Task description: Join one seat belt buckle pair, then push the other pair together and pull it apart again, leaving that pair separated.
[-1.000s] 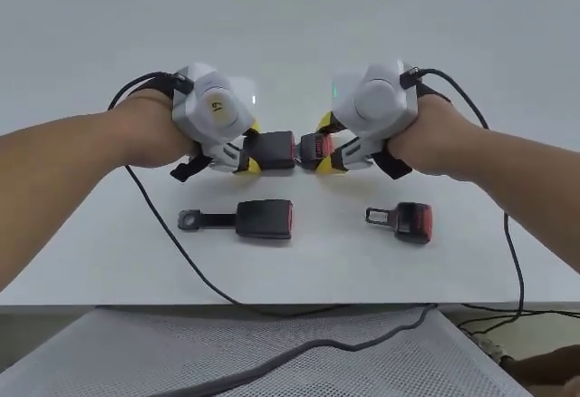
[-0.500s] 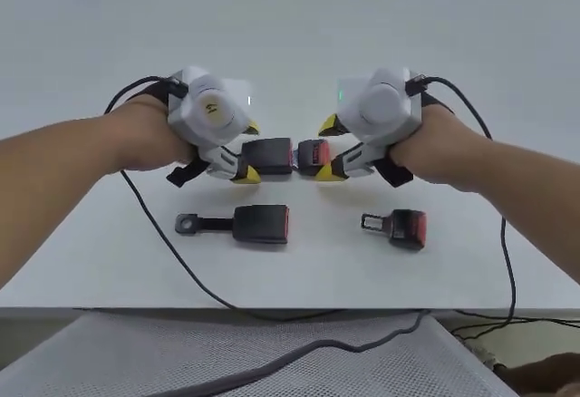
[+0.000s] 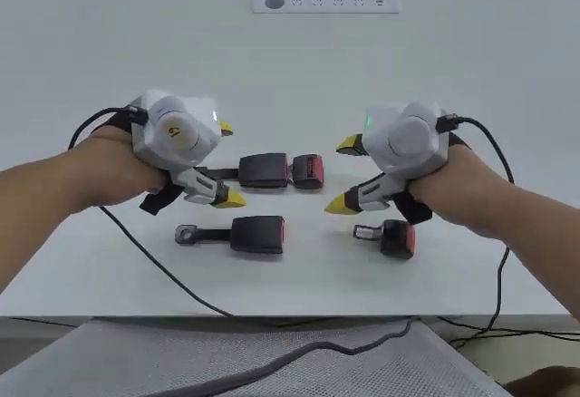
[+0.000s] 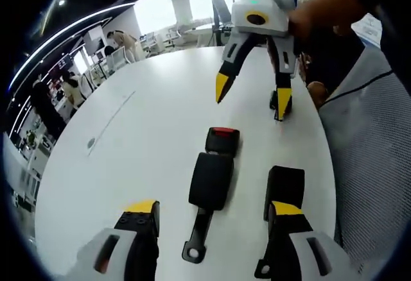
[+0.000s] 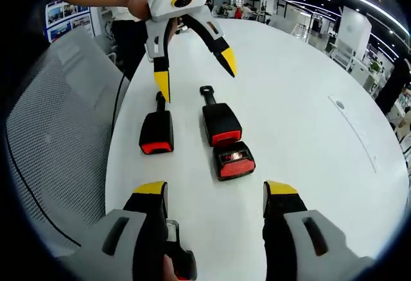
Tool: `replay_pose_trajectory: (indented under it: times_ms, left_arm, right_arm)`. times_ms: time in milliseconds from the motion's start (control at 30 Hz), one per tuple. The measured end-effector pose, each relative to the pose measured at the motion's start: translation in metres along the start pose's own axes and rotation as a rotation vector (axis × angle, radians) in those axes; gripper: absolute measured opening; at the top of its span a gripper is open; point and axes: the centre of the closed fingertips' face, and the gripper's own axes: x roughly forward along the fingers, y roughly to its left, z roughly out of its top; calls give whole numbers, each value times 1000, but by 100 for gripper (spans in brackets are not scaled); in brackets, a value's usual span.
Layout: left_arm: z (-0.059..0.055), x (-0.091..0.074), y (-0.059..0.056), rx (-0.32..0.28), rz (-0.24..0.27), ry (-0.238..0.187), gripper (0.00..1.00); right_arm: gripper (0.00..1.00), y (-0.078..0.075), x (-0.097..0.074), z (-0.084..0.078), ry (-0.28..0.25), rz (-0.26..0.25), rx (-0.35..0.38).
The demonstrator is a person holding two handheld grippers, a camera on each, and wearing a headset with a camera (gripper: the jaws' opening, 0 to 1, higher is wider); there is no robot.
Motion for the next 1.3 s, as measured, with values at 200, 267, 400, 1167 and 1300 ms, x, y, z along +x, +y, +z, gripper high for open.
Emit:
replay_pose_trajectory:
  times_ms: [200,267,400,1167,1300]
  left_arm:
    - [-8,-27,-14,-66,50,-31,83]
    - [-14,-36,-18,-107,59,-40,86]
    - [-23,-55,-31,-143,82,-52,91]
    - [-60,-94,-50,-247,170,-77,100]
    - [-60,-95,-52,-248,171,-73,100]
  right_arm:
    - [73,8,-23,-4,-38,-56,55]
    - [76,15,-31,-6,-45,-63,65]
    - [78,26,-44,-18,-52,-86,74]
    - [99,48,-97,-38,-143,-226,229]
    - [99,51,-98,-43,-132,-228,236]
